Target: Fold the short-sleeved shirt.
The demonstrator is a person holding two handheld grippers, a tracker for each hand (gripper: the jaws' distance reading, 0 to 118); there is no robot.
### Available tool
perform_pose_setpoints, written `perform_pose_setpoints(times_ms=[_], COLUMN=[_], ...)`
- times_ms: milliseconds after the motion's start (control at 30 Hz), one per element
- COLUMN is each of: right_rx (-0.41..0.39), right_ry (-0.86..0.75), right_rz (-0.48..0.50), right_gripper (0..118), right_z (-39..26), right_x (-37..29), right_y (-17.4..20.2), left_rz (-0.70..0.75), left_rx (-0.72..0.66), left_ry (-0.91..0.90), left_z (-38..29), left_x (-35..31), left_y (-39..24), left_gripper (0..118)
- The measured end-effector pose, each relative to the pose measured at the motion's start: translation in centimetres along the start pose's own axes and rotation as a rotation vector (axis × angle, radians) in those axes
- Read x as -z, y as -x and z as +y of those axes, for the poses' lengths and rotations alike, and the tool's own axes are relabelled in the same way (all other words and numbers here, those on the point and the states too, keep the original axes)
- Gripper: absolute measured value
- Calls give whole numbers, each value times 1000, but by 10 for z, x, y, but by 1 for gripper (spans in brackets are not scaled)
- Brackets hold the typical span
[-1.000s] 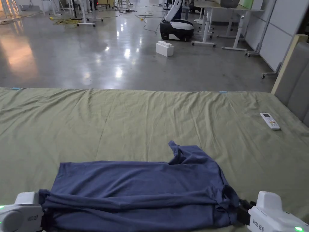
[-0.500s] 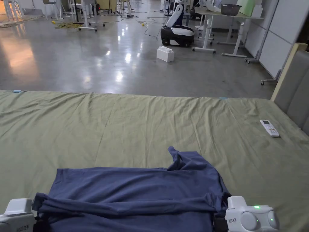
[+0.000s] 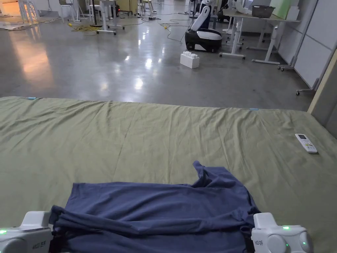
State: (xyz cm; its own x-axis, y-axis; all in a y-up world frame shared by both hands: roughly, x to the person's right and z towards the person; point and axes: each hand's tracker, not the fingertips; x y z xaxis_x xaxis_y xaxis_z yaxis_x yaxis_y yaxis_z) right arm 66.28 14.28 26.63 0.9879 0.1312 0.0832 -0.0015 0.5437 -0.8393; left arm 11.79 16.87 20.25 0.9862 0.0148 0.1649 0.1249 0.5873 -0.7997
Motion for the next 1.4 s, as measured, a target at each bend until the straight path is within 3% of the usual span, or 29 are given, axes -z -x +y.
perform_pose_setpoints(times_ms=[333,600,767,933,1200,1300,1400], right_rx=[-50,-53,-46,12,9,-26,4], right_ry=[-97,-49,38,96,68,50,-30], right_rz=[-3,18,34,33,3,-61,-105], right_gripper=[10,10,10,10,11,26,65], right_z=[9,-47,-105,-149,-160,-156,-145], right_x=[-80,-118,-114,-88,-73,-84,-109], right_y=[-3,-6,4,12,27,29,28], left_rz=[-62,-103,-77,-43,-2,4,12], left_rx=[-4,-67,-50,-71,-63,-51,-30], left_ry=[-75,-46,28,117,134,139,103], left_z=[9,-47,-102,-145,-154,-148,-138], left_x=[-55,-87,-84,-60,-43,-49,-60], left_y=[14,32,29,28,16,14,8], left_gripper=[7,7,7,7,7,8,17])
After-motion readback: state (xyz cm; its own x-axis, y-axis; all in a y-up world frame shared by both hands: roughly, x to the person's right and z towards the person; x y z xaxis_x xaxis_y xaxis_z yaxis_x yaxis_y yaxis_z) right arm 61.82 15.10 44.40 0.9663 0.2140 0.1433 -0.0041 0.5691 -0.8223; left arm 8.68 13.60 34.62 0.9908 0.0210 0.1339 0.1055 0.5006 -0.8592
